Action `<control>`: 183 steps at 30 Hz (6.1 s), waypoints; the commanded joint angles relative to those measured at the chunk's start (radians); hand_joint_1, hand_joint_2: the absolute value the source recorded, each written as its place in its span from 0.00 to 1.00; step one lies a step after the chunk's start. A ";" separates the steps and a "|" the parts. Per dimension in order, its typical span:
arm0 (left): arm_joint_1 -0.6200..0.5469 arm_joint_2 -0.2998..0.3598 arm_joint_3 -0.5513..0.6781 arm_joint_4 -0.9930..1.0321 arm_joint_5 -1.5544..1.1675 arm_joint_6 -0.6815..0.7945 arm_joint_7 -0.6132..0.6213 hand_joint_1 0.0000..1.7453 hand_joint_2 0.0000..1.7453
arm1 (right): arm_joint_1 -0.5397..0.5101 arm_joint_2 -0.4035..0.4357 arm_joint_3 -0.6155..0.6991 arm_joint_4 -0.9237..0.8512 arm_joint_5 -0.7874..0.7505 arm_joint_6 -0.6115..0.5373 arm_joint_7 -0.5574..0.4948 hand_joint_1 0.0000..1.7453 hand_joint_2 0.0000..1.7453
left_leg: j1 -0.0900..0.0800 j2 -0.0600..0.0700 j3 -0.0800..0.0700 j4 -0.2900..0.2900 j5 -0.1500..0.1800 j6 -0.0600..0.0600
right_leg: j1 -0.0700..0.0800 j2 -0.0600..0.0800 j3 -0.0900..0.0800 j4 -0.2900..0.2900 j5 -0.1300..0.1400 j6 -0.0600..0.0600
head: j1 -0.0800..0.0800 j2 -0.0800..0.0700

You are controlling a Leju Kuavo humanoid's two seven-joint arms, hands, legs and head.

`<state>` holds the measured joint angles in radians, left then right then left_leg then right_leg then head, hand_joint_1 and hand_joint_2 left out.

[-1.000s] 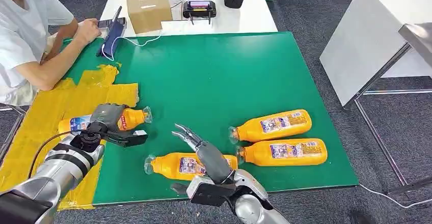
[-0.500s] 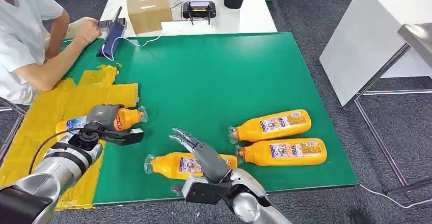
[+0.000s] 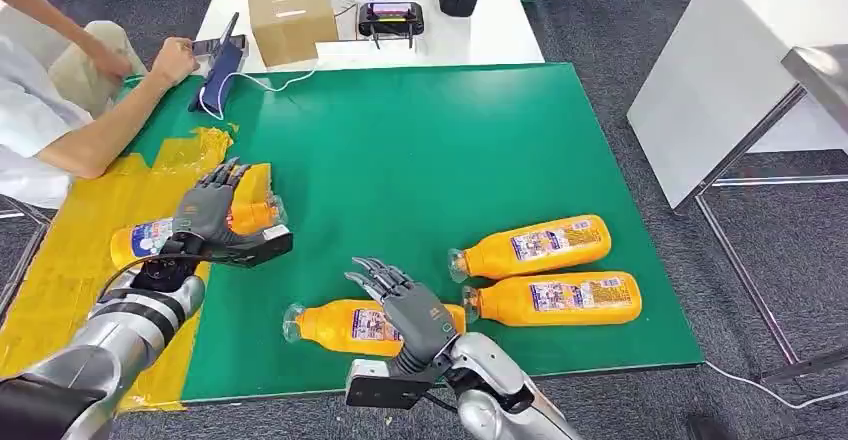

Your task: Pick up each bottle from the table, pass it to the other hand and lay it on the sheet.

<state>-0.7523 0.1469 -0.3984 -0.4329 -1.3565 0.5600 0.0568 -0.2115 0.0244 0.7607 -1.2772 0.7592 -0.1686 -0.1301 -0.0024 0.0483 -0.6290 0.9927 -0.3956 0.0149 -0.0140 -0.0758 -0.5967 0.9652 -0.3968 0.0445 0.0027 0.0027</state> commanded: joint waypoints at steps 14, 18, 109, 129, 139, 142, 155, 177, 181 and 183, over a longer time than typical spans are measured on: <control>0.232 -0.090 0.218 -0.533 0.373 0.018 -0.260 0.00 1.00 | -0.018 -0.055 0.044 0.123 0.177 0.031 0.120 0.00 1.00 | 0.002 -0.004 0.006 0.001 -0.004 -0.002 | 0.000 0.007 0.007 0.000 -0.003 -0.002 | 0.000 0.000; 0.278 -0.096 0.217 -0.635 0.414 0.001 -0.275 0.00 1.00 | -0.015 -0.058 0.043 0.135 0.204 0.029 0.149 0.00 1.00 | 0.002 -0.004 0.005 0.000 -0.003 -0.001 | 0.000 0.007 0.006 -0.001 -0.003 -0.002 | 0.000 0.000; 0.663 -0.105 -0.008 -1.134 1.176 -0.628 -0.428 0.00 1.00 | 0.105 0.081 -0.169 -0.013 -0.031 -0.285 -0.143 1.00 1.00 | 0.003 -0.002 0.009 -0.001 -0.007 -0.003 | 0.000 0.009 0.009 -0.003 -0.005 -0.001 | 0.000 0.000; 0.638 -0.121 -0.020 -1.098 1.079 -0.555 -0.431 0.00 1.00 | 0.006 0.088 -0.004 0.037 0.040 -0.232 -0.100 1.00 1.00 | 0.001 -0.002 0.005 -0.001 -0.005 -0.002 | 0.000 0.005 0.005 -0.002 -0.004 0.001 | 0.000 0.000; 0.641 -0.141 0.020 -1.088 1.094 -0.509 -0.441 1.00 1.00 | -0.003 0.086 0.007 0.044 0.030 -0.230 -0.087 1.00 1.00 | 0.002 -0.003 0.007 -0.001 -0.006 -0.003 | 0.000 0.006 0.007 -0.002 -0.005 0.000 | 0.000 0.000; 0.644 -0.148 0.031 -1.090 1.111 -0.504 -0.446 1.00 1.00 | -0.003 0.086 0.008 0.046 0.029 -0.230 -0.087 1.00 1.00 | 0.002 -0.003 0.006 -0.001 -0.005 -0.002 | 0.000 0.006 0.006 -0.002 -0.004 0.000 | 0.000 0.000; 0.644 -0.161 0.053 -1.091 1.160 -0.501 -0.460 1.00 1.00 | -0.003 0.087 0.007 0.052 0.028 -0.251 -0.089 1.00 1.00 | 0.002 -0.003 0.005 -0.001 -0.005 -0.002 | 0.000 0.004 0.005 -0.002 -0.004 0.000 | 0.000 0.000; 0.435 -0.104 -0.013 -0.853 -0.034 -0.070 -0.046 1.00 1.00 | 0.220 0.055 -0.277 -0.422 -0.042 -0.529 -0.208 0.00 1.00 | 0.001 -0.008 0.004 -0.001 -0.004 -0.002 | -0.001 -0.001 0.004 -0.001 -0.005 0.000 | 0.000 0.000; 0.338 -0.056 -0.086 -0.723 -0.214 -0.102 0.093 1.00 1.00 | 0.206 0.064 -0.284 -0.419 -0.047 -0.521 -0.207 0.00 1.00 | 0.002 -0.007 0.005 -0.001 -0.004 -0.003 | 0.000 0.002 0.005 -0.002 -0.004 0.000 | 0.000 0.000; 0.291 -0.023 -0.163 -0.676 -0.214 -0.122 0.158 1.00 1.00 | 0.202 0.066 -0.286 -0.412 -0.047 -0.518 -0.207 0.00 1.00 | 0.002 -0.007 0.005 0.000 -0.004 -0.003 | 0.000 0.002 0.006 -0.001 -0.004 0.000 | -0.001 0.000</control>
<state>-0.2547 0.0191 -0.3735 -1.3969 -1.4963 0.4833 0.0761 -0.0117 0.1064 0.5295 -1.6385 0.7195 -0.6916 -0.3349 -0.0015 0.0485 -0.6272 0.9925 -0.3993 0.0131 -0.0138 -0.0744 -0.5959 0.9639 -0.3990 0.0461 0.0019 0.0027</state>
